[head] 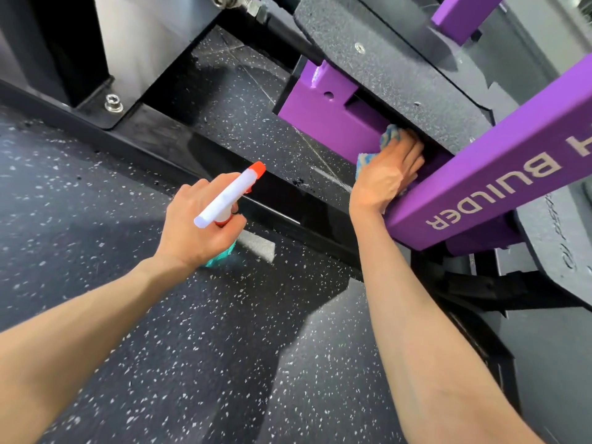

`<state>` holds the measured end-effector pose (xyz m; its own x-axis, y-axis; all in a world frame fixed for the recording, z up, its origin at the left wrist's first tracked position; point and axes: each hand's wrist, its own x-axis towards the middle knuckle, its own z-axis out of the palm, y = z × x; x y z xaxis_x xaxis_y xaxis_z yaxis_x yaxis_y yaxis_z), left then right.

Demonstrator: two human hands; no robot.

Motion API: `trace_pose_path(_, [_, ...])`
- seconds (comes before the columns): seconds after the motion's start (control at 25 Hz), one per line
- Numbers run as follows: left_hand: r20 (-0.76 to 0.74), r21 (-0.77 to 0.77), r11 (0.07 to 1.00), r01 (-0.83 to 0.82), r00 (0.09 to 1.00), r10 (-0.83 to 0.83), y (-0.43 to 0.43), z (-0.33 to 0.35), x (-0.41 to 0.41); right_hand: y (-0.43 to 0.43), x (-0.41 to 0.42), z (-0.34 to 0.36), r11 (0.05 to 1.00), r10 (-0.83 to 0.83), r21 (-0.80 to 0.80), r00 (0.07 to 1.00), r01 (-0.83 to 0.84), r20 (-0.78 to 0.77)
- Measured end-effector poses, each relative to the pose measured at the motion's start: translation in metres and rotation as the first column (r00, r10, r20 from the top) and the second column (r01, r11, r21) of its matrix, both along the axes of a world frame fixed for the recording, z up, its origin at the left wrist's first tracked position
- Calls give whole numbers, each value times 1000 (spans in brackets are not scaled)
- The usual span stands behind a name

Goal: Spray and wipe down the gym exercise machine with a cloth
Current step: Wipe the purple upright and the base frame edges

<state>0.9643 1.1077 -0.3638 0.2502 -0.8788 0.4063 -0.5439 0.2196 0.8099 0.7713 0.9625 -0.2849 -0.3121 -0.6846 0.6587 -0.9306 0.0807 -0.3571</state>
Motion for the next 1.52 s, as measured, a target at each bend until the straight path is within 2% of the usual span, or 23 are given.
trace_pose_path(0.04, [13, -3, 1000, -7, 1000, 7, 0, 0, 0, 2, 8, 2, 1000, 26, 14, 997, -27, 74])
trace_pose_path(0.12, [29, -6, 1000, -16, 999, 17, 0, -2, 0, 4, 31, 3, 991, 83, 97, 991, -94, 108])
trace_pose_path(0.2, [27, -3, 1000, -16, 1000, 16, 0, -2, 0, 4, 49, -1, 967, 206, 151, 978, -206, 12])
trace_pose_path(0.32, [-6, 0, 1000, 8, 1000, -8, 0, 0, 1, 3, 25, -12, 949, 284, 220, 917, -227, -280])
trace_pose_path(0.4, [-6, -6, 1000, 13, 1000, -13, 1, 0, 1, 7, -3, -8, 941, 204, 311, 954, -129, -221])
trace_pose_path(0.48, [12, -9, 1000, 6, 1000, -6, 0, -1, 1, 11, -11, -7, 964, 103, 255, 990, -76, -94])
trace_pose_path(0.52, [16, -5, 1000, 2, 1000, -2, 0, -2, 2, 17, -2, -7, 972, 144, 194, 988, -131, -54])
trace_pose_path(0.56, [14, 1, 1000, -1, 1000, 1, -1, -3, 2, 22, 8, -8, 962, 254, 122, 966, -246, -57])
trace_pose_path(0.6, [11, 8, 1000, -5, 1000, 5, 0, -4, 3, 25, 19, -13, 910, 412, 99, 906, -403, -101])
trace_pose_path(0.68, [17, 16, 1000, -1, 1000, 1, -1, -3, 3, 30, 35, -14, 704, 710, 265, 662, -659, -239])
trace_pose_path(0.76, [36, 26, 1000, 8, 999, -9, -3, -4, 3, 11, 39, -16, 547, 812, 468, 302, -694, -500])
trace_pose_path(0.8, [46, 27, 1000, 7, 999, -8, -3, -5, 3, -3, 39, -13, 567, 752, 539, 123, -624, -648])
trace_pose_path(0.84, [58, 25, 1000, 7, 998, -9, -3, -5, 4, -13, 36, -6, 669, 603, 536, -45, -515, -796])
trace_pose_path(0.88, [68, 23, 1000, 10, 998, -11, -4, -6, 4, -20, 31, 1, 782, 439, 498, -236, -375, -867])
trace_pose_path(0.92, [71, 22, 1000, 15, 997, -17, -4, -7, 5, -24, 23, 8, 847, 329, 451, -389, -280, -860])
trace_pose_path(0.96, [65, 23, 999, 24, 998, -26, -4, -6, 5, -22, 12, 12, 882, 316, 437, -472, -173, -823])
trace_pose_path(1.04, [53, 27, 999, 26, 998, -27, -5, -5, 6, -10, -18, 15, 899, 376, 436, -464, -27, -802])
trace_pose_path(1.16, [55, 30, 999, 20, 998, -21, -6, -7, 6, 8, -35, 25, 821, 566, 554, -338, 142, -752])
trace_pose_path(1.24, [62, 50, 999, 10, 998, -13, -6, -7, 5, 19, -30, 30, 731, 678, 638, -146, 242, -721])
trace_pose_path(1.28, [63, 64, 998, 1, 998, -5, -6, -6, 4, 23, -28, 31, 685, 703, 677, -1, 270, -711])
trace_pose_path(1.36, [48, 85, 996, -13, 999, 9, -5, -4, 2, 37, -27, 33, 644, 686, 682, 135, 345, -715])
trace_pose_path(1.44, [13, 94, 996, -4, 1000, 3, -3, 0, 1, 44, -26, 37, 677, 596, 551, 77, 488, -800])
trace_pose_path(1.52, [-25, 94, 996, 12, 1000, -10, -1, 3, 1, 54, -23, 42, 651, 578, 487, 37, 582, -816])
